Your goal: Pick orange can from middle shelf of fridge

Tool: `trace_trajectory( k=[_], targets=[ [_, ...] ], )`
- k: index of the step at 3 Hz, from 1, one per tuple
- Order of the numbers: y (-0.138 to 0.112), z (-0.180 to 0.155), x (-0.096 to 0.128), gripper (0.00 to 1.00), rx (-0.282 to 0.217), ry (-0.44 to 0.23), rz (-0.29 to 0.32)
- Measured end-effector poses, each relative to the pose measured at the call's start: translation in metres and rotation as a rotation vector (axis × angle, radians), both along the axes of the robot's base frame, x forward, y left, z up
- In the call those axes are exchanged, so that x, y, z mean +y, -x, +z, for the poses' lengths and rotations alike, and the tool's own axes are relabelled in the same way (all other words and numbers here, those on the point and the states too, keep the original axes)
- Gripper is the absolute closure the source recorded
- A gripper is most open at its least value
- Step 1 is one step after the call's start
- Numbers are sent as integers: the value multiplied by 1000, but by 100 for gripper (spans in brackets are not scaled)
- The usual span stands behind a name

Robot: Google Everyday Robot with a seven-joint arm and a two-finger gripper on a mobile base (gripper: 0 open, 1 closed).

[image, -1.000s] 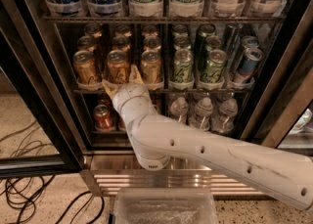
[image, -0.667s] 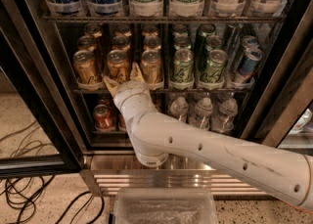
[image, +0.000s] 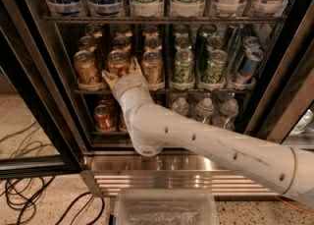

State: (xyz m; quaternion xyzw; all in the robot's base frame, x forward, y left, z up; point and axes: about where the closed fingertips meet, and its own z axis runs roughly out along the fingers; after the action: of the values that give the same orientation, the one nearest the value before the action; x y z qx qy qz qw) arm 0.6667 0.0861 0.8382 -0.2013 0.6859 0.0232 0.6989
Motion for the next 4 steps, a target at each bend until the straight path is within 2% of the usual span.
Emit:
trace_trajectory(
  k=[1, 2, 3, 4],
  targets=[
    [-12, -2, 8, 59, 5, -4, 15],
    [-18, -3, 13, 82, 8, -7, 24],
    [-19, -2, 13, 100, 9, -7, 25],
    [-5, 0, 5, 100, -5, -20, 5]
  ],
)
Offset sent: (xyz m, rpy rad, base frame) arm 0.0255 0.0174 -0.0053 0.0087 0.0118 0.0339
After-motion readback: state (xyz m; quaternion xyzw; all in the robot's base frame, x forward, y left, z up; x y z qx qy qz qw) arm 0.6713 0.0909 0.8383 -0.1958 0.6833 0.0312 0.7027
